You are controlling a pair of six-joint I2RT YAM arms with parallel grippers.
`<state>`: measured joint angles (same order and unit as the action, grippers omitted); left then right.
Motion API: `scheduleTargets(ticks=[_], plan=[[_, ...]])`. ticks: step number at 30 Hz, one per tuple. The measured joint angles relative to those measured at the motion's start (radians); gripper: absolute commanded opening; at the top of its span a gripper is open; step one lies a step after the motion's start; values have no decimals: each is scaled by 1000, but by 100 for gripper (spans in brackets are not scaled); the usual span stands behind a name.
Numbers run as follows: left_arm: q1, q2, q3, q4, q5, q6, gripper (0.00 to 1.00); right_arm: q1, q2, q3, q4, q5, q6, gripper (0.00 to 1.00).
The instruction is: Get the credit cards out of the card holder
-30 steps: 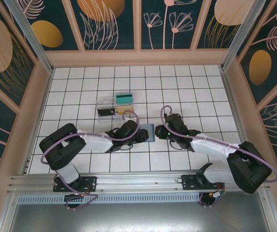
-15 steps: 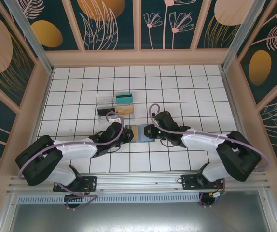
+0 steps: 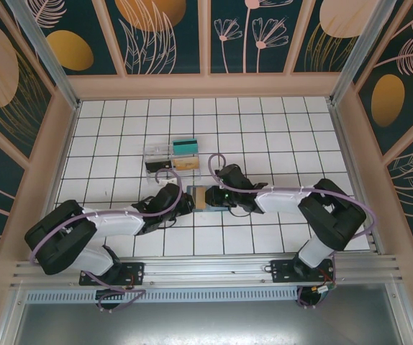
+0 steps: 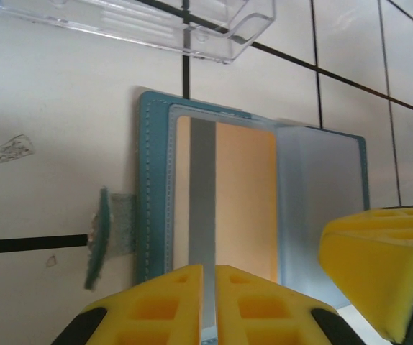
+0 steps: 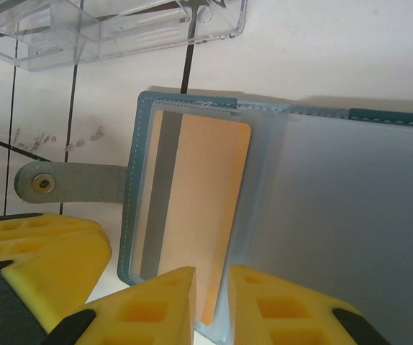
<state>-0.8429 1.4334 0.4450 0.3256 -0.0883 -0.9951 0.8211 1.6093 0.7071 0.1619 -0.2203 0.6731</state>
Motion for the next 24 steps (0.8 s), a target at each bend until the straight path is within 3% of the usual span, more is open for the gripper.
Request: scheduleTargets(ticks=[24], plan=[[1, 73, 7, 15, 2, -5, 5, 0, 71, 26, 7, -18, 37, 20]])
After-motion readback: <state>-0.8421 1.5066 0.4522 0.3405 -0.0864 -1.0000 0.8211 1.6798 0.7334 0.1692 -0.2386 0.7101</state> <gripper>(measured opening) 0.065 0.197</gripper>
